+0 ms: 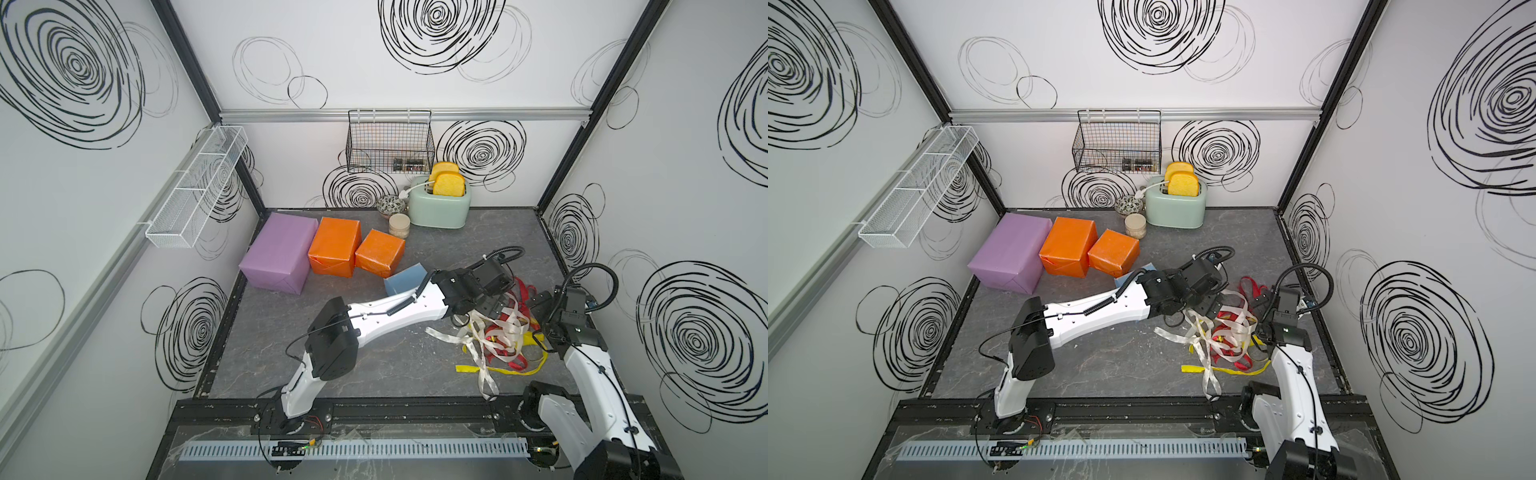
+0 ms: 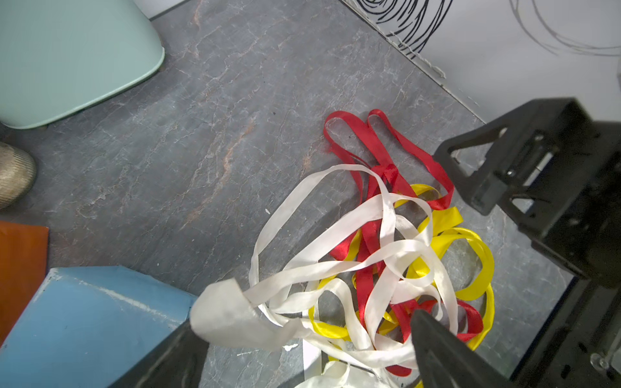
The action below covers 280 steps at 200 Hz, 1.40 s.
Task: Untie the ribbon bows on the gift boxes
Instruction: Place the ribbon at the center of the board, then reset both arms
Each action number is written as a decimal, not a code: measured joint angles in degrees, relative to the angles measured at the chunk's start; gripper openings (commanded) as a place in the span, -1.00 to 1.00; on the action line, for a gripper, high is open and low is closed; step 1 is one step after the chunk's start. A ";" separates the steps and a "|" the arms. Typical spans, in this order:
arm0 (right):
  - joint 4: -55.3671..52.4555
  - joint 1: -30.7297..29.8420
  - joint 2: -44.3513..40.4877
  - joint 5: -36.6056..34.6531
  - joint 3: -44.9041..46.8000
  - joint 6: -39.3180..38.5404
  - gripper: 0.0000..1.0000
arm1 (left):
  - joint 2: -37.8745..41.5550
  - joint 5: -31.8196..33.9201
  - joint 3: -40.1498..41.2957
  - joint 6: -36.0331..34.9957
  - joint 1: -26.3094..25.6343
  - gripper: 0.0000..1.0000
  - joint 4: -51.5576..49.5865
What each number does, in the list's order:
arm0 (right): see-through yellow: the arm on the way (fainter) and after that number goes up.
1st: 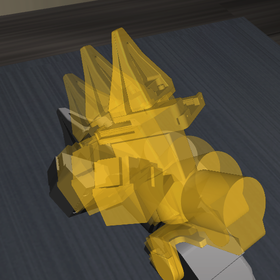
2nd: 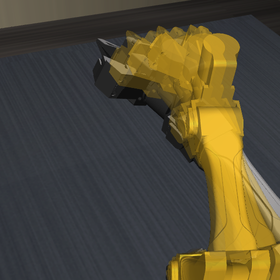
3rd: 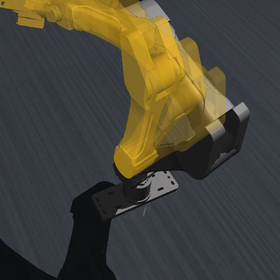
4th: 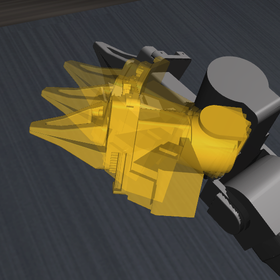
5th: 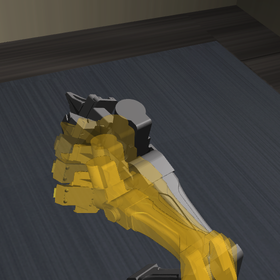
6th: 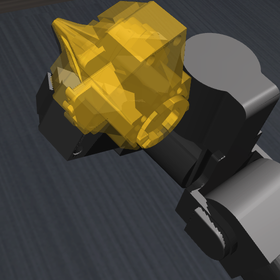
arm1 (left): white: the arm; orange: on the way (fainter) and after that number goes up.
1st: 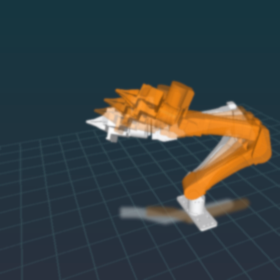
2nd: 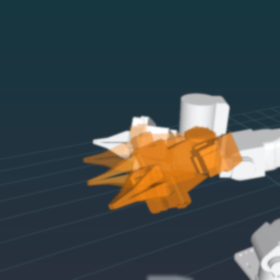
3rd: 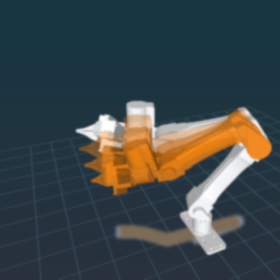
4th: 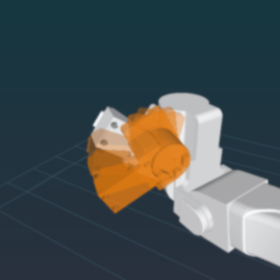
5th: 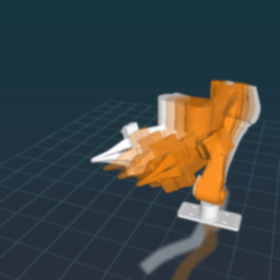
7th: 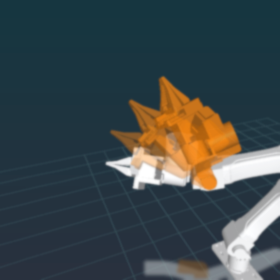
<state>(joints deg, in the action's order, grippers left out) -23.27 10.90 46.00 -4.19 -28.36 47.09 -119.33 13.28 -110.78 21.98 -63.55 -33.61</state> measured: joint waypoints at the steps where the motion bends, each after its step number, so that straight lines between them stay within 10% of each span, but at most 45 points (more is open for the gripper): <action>1: 0.22 0.00 -0.11 0.39 0.02 -0.04 0.98 | 0.02 -0.13 0.09 0.02 0.04 0.92 0.07; 43: 14.14 -1.75 -8.11 21.88 6.71 -6.05 0.64 | 1.81 -8.90 3.04 6.93 4.48 0.92 2.69; 99: 21.70 -7.13 -2.73 36.81 10.36 -9.31 0.74 | 1.81 -17.25 2.56 17.97 7.19 0.92 6.78; 172: 18.16 -22.34 -0.11 25.42 3.48 -13.75 0.81 | 10.88 -11.63 8.11 18.05 5.97 0.92 8.52; 280: 20.98 -60.61 17.07 2.38 -8.83 -22.05 0.96 | 68.37 13.90 54.51 7.28 19.87 0.92 29.44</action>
<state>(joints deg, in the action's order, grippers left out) -2.28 -49.71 63.07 -1.80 -37.19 25.04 -50.96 27.18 -56.27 29.26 -43.68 -4.16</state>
